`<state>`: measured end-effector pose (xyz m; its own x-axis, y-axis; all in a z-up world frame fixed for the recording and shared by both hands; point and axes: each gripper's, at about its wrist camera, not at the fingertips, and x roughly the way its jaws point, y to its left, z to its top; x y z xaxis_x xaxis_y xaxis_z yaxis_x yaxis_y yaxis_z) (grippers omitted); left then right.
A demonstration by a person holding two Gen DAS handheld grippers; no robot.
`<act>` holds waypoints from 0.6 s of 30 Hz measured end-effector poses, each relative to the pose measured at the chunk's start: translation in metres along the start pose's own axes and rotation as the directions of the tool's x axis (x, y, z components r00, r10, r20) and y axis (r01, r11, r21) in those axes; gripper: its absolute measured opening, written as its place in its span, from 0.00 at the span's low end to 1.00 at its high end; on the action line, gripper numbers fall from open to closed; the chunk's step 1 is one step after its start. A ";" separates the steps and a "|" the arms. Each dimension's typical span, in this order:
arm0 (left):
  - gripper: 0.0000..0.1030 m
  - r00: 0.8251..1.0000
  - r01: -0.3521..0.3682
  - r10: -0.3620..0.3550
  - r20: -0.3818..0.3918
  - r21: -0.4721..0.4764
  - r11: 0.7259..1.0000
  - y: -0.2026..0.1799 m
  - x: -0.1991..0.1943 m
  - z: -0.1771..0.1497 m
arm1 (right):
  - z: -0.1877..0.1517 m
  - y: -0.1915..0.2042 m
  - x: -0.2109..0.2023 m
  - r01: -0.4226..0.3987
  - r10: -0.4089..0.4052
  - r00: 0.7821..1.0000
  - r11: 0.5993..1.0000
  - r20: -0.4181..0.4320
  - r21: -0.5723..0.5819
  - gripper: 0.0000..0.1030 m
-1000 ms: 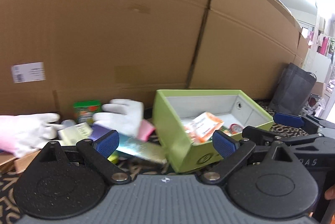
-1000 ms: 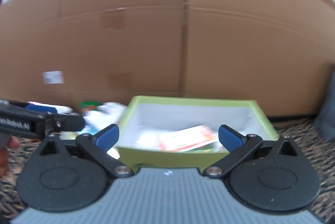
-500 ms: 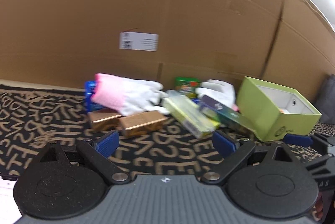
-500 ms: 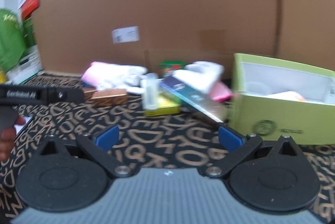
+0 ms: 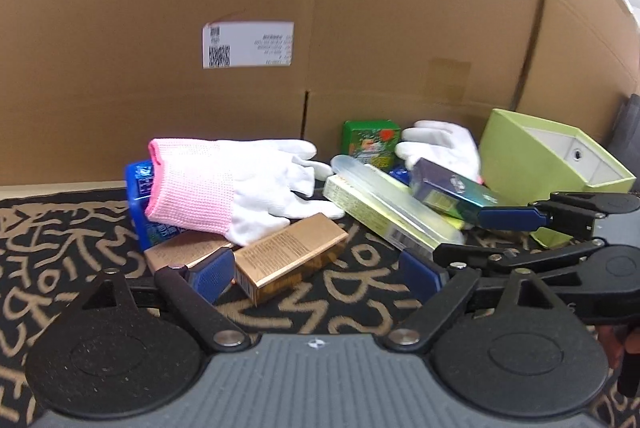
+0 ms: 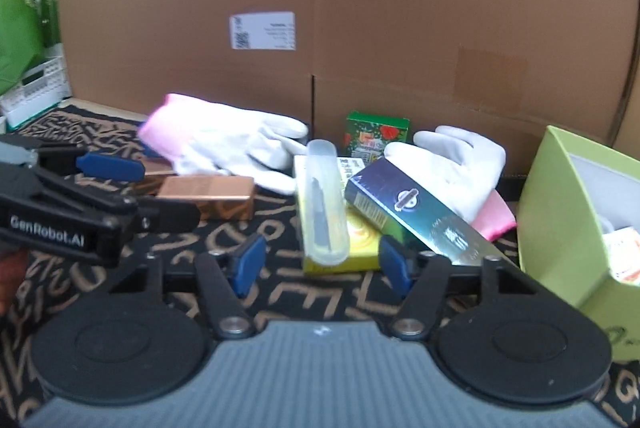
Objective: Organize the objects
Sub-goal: 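Grasp the gold box with the left tool while the right tool grasps the clear toothbrush case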
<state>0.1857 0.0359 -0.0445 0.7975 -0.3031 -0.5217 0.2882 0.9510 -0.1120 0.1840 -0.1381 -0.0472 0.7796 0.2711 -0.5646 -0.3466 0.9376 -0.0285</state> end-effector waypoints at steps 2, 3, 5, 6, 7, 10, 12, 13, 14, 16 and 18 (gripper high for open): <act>0.88 1.000 0.007 -0.007 -0.015 -0.001 1.000 0.002 0.011 0.004 | 0.002 -0.002 0.013 0.015 -0.015 1.000 1.000 -0.006 -0.003 0.59; 0.86 1.000 0.009 -0.009 -0.022 0.005 1.000 0.002 0.016 0.006 | 0.001 -0.003 0.019 0.023 -0.023 1.000 1.000 -0.013 -0.001 0.55; 0.86 1.000 0.008 -0.007 -0.025 0.039 0.999 -0.001 0.024 0.009 | -0.002 -0.008 0.026 0.027 -0.026 0.999 0.999 -0.029 0.021 0.46; 0.86 1.000 0.004 -0.003 -0.022 0.061 0.998 -0.002 0.027 0.010 | -0.005 -0.009 0.023 0.020 -0.020 1.000 0.999 -0.013 0.026 0.38; 0.86 1.000 0.000 0.001 -0.017 0.079 0.997 -0.004 0.030 0.010 | -0.007 -0.009 0.019 0.009 -0.009 1.000 1.000 -0.007 0.025 0.27; 0.86 1.000 -0.009 0.012 -0.020 0.129 0.992 -0.010 0.039 0.013 | -0.014 -0.006 0.001 0.005 -0.005 1.000 1.000 -0.002 0.006 0.26; 0.86 1.000 -0.016 0.020 -0.022 0.152 0.988 -0.014 0.042 0.012 | -0.021 -0.006 -0.013 -0.006 0.006 1.000 1.000 0.002 -0.002 0.26; 0.86 1.000 -0.018 0.022 -0.022 0.158 0.987 -0.015 0.043 0.012 | -0.026 -0.007 -0.020 -0.010 0.010 1.000 1.000 0.001 -0.001 0.26; 0.85 1.000 -0.017 0.021 -0.023 0.168 0.986 -0.017 0.043 0.011 | -0.030 -0.008 -0.028 -0.012 0.012 1.000 1.000 0.001 -0.002 0.26; 0.81 0.999 -0.006 0.013 -0.033 0.197 0.980 -0.022 0.043 0.008 | -0.037 -0.012 -0.042 -0.013 0.013 1.000 1.000 -0.002 0.001 0.26; 0.76 0.998 0.017 -0.003 -0.065 0.213 0.977 -0.026 0.043 0.004 | -0.044 -0.016 -0.054 -0.021 0.022 1.000 1.000 -0.010 0.002 0.26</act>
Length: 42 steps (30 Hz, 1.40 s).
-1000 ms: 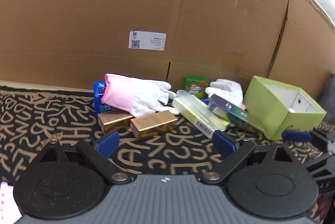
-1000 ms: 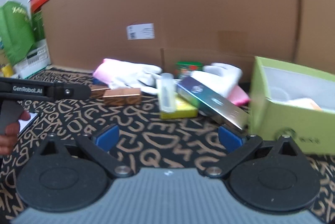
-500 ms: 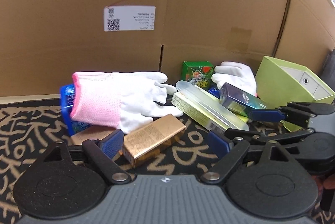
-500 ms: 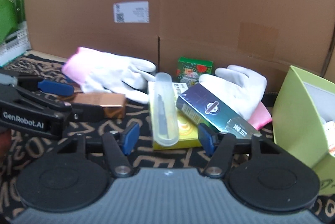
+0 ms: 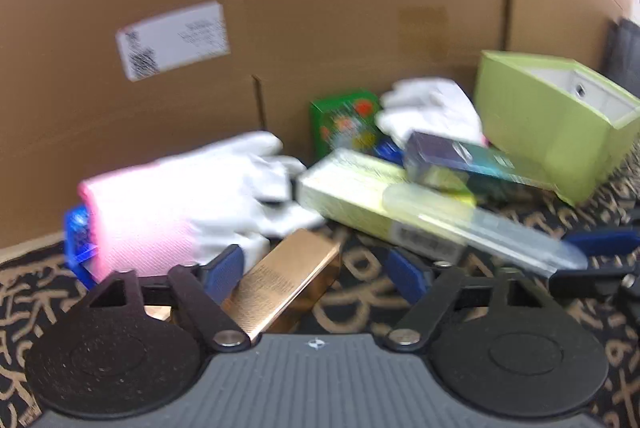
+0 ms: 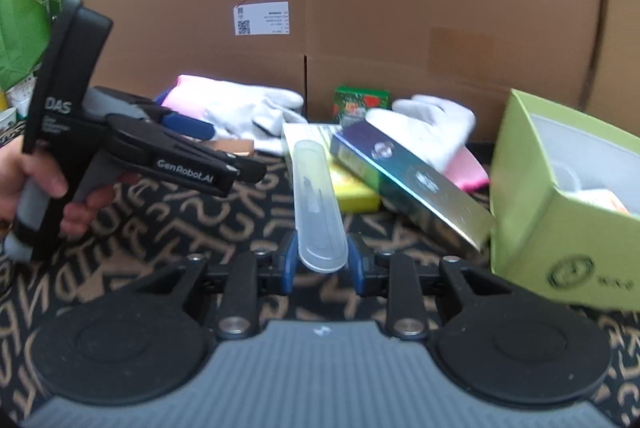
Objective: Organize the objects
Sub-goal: 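Grasp the gold box with the left tool while the right tool grasps the clear toothbrush case, then place the gold box and toothbrush case into the shoebox and release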
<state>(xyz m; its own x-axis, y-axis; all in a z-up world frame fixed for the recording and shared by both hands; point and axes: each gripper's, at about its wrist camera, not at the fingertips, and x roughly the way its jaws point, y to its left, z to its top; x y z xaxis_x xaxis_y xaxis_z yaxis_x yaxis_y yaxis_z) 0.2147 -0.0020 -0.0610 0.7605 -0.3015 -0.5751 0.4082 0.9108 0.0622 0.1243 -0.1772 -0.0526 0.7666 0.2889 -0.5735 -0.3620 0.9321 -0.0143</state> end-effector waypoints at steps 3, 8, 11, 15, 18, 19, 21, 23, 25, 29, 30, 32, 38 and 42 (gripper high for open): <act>0.75 1.000 0.019 -0.019 0.001 0.006 1.000 -0.007 -0.008 -0.007 | -0.003 -0.004 -0.008 -0.002 0.002 1.000 1.000 -0.017 0.007 0.26; 0.54 0.987 0.147 -0.156 -0.047 -0.153 0.977 -0.005 -0.028 -0.021 | -0.016 -0.008 -0.020 -0.066 0.068 0.994 0.997 -0.090 0.026 0.26; 0.60 0.994 0.098 -0.106 -0.030 -0.187 0.977 -0.011 -0.036 -0.026 | -0.018 -0.010 -0.022 -0.092 0.095 0.991 0.995 -0.089 0.044 0.37; 0.72 0.998 0.045 -0.055 -0.035 -0.254 0.966 -0.014 -0.029 -0.019 | -0.006 -0.009 -0.006 -0.069 0.071 0.995 0.997 -0.072 0.034 0.41; 0.72 0.997 0.043 -0.055 -0.045 -0.236 0.971 -0.023 -0.022 -0.010 | 0.001 -0.006 0.009 -0.088 0.089 0.992 0.996 -0.084 0.022 0.41; 0.71 0.997 0.040 -0.053 -0.053 -0.216 0.976 -0.026 -0.019 -0.008 | 0.001 -0.004 0.013 -0.087 0.089 0.992 0.996 -0.092 0.020 0.41; 0.62 0.997 0.039 -0.052 -0.064 -0.190 0.981 -0.030 -0.016 -0.005 | -0.001 -0.002 0.019 -0.093 0.094 0.990 0.996 -0.107 0.017 0.38; 0.39 0.994 0.066 -0.080 -0.069 -0.187 0.980 -0.031 -0.019 -0.006 | -0.006 -0.001 0.018 -0.091 0.092 0.989 0.996 -0.117 0.015 0.28; 0.34 0.991 0.082 -0.097 -0.091 -0.161 0.983 -0.034 -0.025 -0.010 | -0.011 0.002 0.008 -0.071 0.071 0.990 0.997 -0.121 0.002 0.26; 0.33 0.985 0.123 -0.133 -0.107 -0.094 0.988 -0.045 -0.048 -0.024 | -0.025 0.003 -0.023 -0.049 0.047 0.984 0.999 -0.173 -0.007 0.26; 0.33 0.984 0.133 -0.144 -0.108 -0.099 0.986 -0.048 -0.052 -0.027 | -0.027 0.003 -0.029 -0.051 0.048 0.982 0.999 -0.181 -0.011 0.26; 0.33 0.985 0.124 -0.134 -0.106 -0.102 0.987 -0.055 -0.057 -0.031 | -0.028 0.005 -0.035 -0.058 0.052 0.981 0.998 -0.186 -0.028 0.26; 0.51 0.987 0.082 -0.090 -0.130 -0.066 0.994 -0.063 -0.060 -0.033 | -0.028 0.005 -0.033 -0.062 0.057 0.978 0.998 -0.198 -0.022 0.26; 0.55 0.988 0.060 -0.069 -0.139 -0.069 0.996 -0.063 -0.059 -0.033 | -0.029 0.004 -0.033 -0.071 0.067 0.978 0.997 -0.196 -0.013 0.28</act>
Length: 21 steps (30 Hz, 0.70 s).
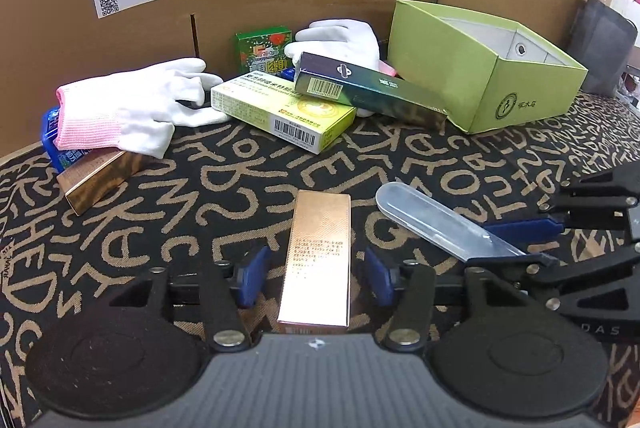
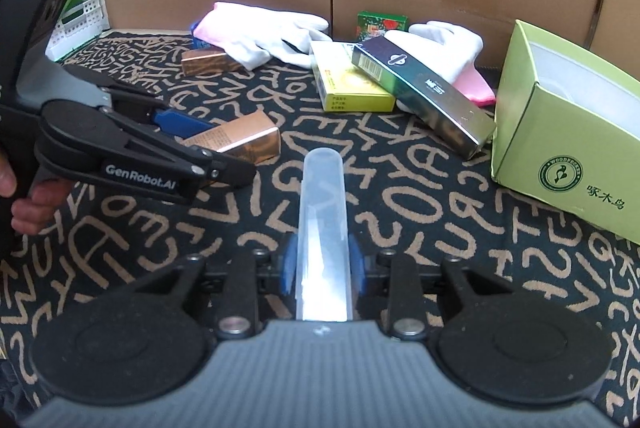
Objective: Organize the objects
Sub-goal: 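Place the gold box and toothbrush case into the shoebox and release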
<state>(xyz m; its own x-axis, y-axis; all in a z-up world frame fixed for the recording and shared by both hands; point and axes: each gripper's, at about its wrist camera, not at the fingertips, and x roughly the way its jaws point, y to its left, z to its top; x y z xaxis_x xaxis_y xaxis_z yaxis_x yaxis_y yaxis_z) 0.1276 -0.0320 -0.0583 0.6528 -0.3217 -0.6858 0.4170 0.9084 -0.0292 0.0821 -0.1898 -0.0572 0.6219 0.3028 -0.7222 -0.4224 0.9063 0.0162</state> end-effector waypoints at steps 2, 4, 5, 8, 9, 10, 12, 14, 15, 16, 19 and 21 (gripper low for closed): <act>0.51 1.000 -0.016 0.016 0.001 0.023 1.000 -0.004 0.000 -0.002 | -0.001 -0.001 0.001 -0.002 0.002 1.000 1.000 0.002 0.002 0.28; 0.34 1.000 -0.009 0.009 -0.001 0.040 0.999 -0.007 -0.002 -0.002 | -0.001 -0.001 0.001 0.004 -0.004 1.000 1.000 0.007 0.002 0.26; 0.32 1.000 -0.009 0.009 -0.005 0.038 0.999 -0.009 -0.003 -0.001 | -0.001 0.000 0.001 0.007 -0.007 1.000 1.000 0.011 -0.004 0.26; 0.32 1.000 -0.023 0.024 -0.016 0.041 0.999 -0.014 -0.006 -0.001 | -0.003 0.003 -0.002 0.011 -0.011 1.000 1.000 0.025 -0.013 0.26; 0.32 1.000 -0.025 0.025 -0.017 0.043 0.999 -0.015 -0.006 -0.001 | -0.004 0.002 -0.004 0.005 -0.005 1.000 1.000 0.031 -0.006 0.26; 0.32 1.000 -0.021 0.021 -0.019 0.037 0.999 -0.016 -0.008 -0.001 | -0.006 0.001 -0.007 -0.003 0.003 0.999 1.000 0.039 0.002 0.26; 0.32 1.000 0.000 0.001 -0.024 0.013 1.000 -0.017 -0.011 0.000 | -0.007 -0.003 -0.015 -0.013 0.012 0.998 1.000 0.056 0.019 0.26; 0.32 1.000 0.019 -0.019 -0.015 -0.005 1.000 -0.021 -0.016 0.004 | -0.007 -0.007 -0.026 -0.013 0.011 0.997 1.000 0.081 0.025 0.26; 0.32 1.000 0.027 -0.027 -0.003 -0.001 1.000 -0.025 -0.019 0.007 | -0.006 -0.009 -0.033 -0.008 0.005 0.995 1.000 0.097 0.024 0.26; 0.32 0.999 0.033 -0.033 0.011 0.010 0.999 -0.031 -0.023 0.010 | -0.005 -0.011 -0.040 0.000 -0.002 0.994 1.000 0.114 0.023 0.26; 0.32 0.996 0.060 -0.063 0.060 0.051 0.997 -0.049 -0.034 0.025 | -0.001 -0.022 -0.065 0.030 -0.035 0.985 0.999 0.170 0.030 0.26; 0.32 0.991 0.088 -0.095 0.098 0.081 0.993 -0.064 -0.041 0.038 | 0.002 -0.033 -0.081 0.055 -0.064 0.976 0.997 0.206 0.046 0.26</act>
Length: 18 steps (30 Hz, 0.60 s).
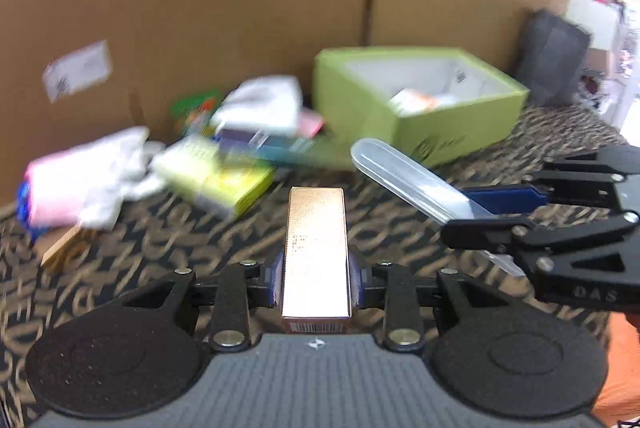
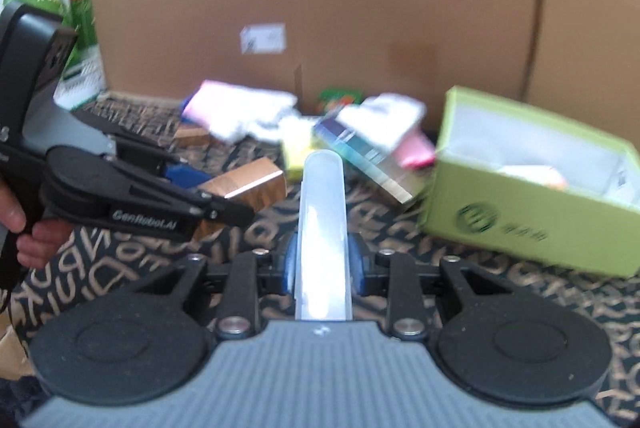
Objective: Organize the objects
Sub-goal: 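Place the gold box and toothbrush case into the shoebox and release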
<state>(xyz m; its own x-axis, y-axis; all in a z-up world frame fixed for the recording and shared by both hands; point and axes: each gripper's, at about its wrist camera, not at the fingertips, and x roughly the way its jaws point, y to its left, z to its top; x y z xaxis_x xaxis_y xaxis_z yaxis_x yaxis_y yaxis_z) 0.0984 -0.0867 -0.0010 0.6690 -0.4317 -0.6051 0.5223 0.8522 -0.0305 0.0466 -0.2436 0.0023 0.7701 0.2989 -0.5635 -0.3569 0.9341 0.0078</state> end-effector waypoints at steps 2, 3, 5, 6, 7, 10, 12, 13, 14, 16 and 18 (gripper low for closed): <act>0.32 0.999 0.030 -0.031 0.043 0.021 0.999 -0.013 -0.002 0.016 | 0.006 -0.014 -0.013 0.035 -0.036 0.999 0.999 0.037 0.017 0.26; 0.32 0.997 0.047 -0.049 0.063 0.028 0.999 -0.019 -0.003 0.024 | 0.009 -0.022 -0.020 0.055 -0.057 0.997 0.998 0.054 0.029 0.26; 0.32 0.993 0.076 -0.079 0.093 0.037 0.996 -0.031 -0.001 0.041 | 0.015 -0.038 -0.031 0.094 -0.098 0.992 0.994 0.083 0.052 0.26; 0.32 0.990 0.087 -0.092 0.108 0.045 0.995 -0.037 0.000 0.049 | 0.018 -0.046 -0.036 0.116 -0.122 0.988 0.991 0.095 0.065 0.26; 0.32 0.988 0.094 -0.101 0.121 0.056 0.994 -0.044 0.002 0.057 | 0.021 -0.055 -0.040 0.138 -0.145 0.984 0.987 0.105 0.077 0.26; 0.32 0.982 0.108 -0.117 0.151 0.064 0.992 -0.059 0.013 0.079 | 0.032 -0.083 -0.050 0.210 -0.224 0.966 0.971 0.131 0.113 0.26; 0.32 0.977 0.139 -0.144 0.159 0.042 0.989 -0.066 0.025 0.095 | 0.039 -0.104 -0.053 0.248 -0.267 0.953 0.959 0.141 0.136 0.26; 0.32 0.974 0.150 -0.154 0.165 0.036 0.988 -0.071 0.031 0.102 | 0.042 -0.114 -0.053 0.269 -0.290 0.946 0.952 0.143 0.146 0.26; 0.32 0.973 0.149 -0.152 0.173 0.032 0.988 -0.075 0.038 0.109 | 0.046 -0.124 -0.052 0.286 -0.307 0.942 0.946 0.137 0.155 0.26; 0.32 0.974 0.137 -0.139 0.181 0.021 0.990 -0.082 0.055 0.121 | 0.051 -0.143 -0.046 0.312 -0.335 0.933 0.935 0.133 0.168 0.26; 0.32 0.974 0.138 -0.137 0.179 0.006 0.990 -0.086 0.073 0.132 | 0.055 -0.161 -0.037 0.346 -0.367 0.923 0.923 0.115 0.169 0.26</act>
<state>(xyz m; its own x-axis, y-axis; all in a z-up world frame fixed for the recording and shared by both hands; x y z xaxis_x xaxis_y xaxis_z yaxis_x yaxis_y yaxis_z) 0.1716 -0.2304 0.0624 0.6749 -0.5899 -0.4434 0.6128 0.7827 -0.1087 0.1045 -0.3942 0.0669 0.9028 -0.0448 -0.4278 0.0267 0.9985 -0.0482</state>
